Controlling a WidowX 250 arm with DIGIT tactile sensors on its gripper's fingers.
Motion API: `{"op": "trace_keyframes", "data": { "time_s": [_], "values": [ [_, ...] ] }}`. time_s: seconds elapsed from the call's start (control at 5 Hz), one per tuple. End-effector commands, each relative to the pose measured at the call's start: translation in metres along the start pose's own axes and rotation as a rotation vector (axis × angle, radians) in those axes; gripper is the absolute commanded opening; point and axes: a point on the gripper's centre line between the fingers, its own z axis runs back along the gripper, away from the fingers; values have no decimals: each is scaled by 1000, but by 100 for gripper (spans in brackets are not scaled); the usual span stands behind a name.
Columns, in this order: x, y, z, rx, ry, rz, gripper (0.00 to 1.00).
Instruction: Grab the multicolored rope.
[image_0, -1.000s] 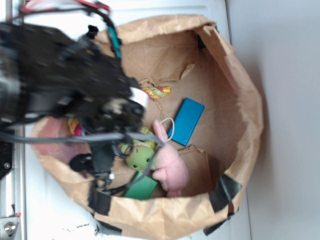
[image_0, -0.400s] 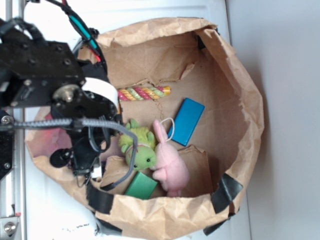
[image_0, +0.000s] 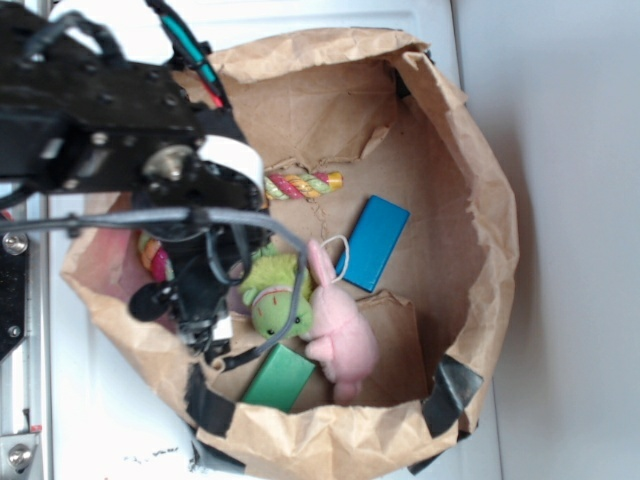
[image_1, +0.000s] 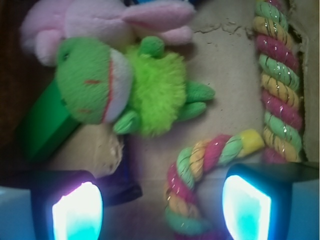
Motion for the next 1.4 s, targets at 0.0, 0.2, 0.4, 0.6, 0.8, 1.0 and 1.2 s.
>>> {"op": "trace_keyframes", "data": {
  "time_s": [0.0,0.2,0.4,0.6,0.8,1.0,1.2],
  "values": [
    [5,9,-9,65,10,8,100],
    [0,7,-25,95,42,-11,100],
    [-8,3,-37,103,70,-36,100],
    [-17,-5,-42,91,95,-81,100],
    [-27,-14,-42,85,108,-124,100],
    [-35,-19,-38,64,120,-149,100],
    [-39,-21,-29,33,129,-160,100]
  ]
}}
